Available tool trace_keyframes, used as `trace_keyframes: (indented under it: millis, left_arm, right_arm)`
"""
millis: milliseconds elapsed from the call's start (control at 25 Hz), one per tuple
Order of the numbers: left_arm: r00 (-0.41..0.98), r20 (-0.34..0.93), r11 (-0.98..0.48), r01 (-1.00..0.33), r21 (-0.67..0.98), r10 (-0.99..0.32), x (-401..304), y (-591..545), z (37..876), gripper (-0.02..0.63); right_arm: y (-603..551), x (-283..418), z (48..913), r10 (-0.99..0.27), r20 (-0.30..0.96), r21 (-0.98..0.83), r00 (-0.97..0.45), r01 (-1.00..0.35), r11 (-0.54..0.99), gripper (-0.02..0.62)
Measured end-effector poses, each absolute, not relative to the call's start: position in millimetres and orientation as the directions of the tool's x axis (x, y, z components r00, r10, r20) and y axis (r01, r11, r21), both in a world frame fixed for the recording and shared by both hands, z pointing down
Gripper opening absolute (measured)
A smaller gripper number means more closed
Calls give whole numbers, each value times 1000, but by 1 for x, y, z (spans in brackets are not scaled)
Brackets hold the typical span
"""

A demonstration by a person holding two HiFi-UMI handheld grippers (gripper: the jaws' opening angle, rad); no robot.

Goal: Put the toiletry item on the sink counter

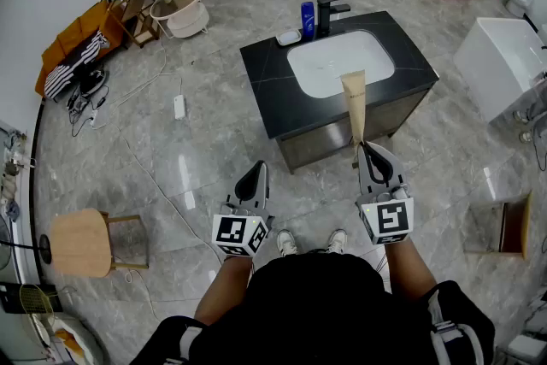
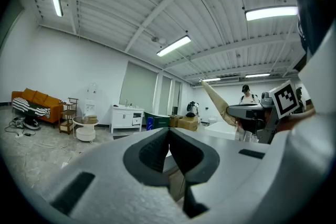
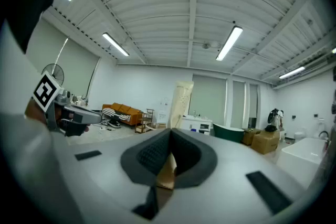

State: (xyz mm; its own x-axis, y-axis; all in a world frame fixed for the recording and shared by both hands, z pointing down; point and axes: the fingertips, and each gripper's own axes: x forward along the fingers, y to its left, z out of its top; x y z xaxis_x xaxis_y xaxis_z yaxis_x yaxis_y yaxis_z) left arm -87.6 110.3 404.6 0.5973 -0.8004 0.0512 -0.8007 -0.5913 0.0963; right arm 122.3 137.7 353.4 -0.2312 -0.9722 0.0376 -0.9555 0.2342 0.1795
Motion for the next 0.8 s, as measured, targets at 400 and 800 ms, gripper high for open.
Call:
trace_keyframes:
  millis: [400, 800]
  left_arm:
    - [614, 52, -612, -789, 59, -787, -113, 106, 410, 11]
    - [639, 48, -638, -769, 27, -768, -155, 84, 413, 11]
  right_arm:
    - [122, 89, 351, -978, -3, 159, -210, -965, 207, 6]
    - [99, 45, 352, -980, -40, 100, -197, -976, 192, 7]
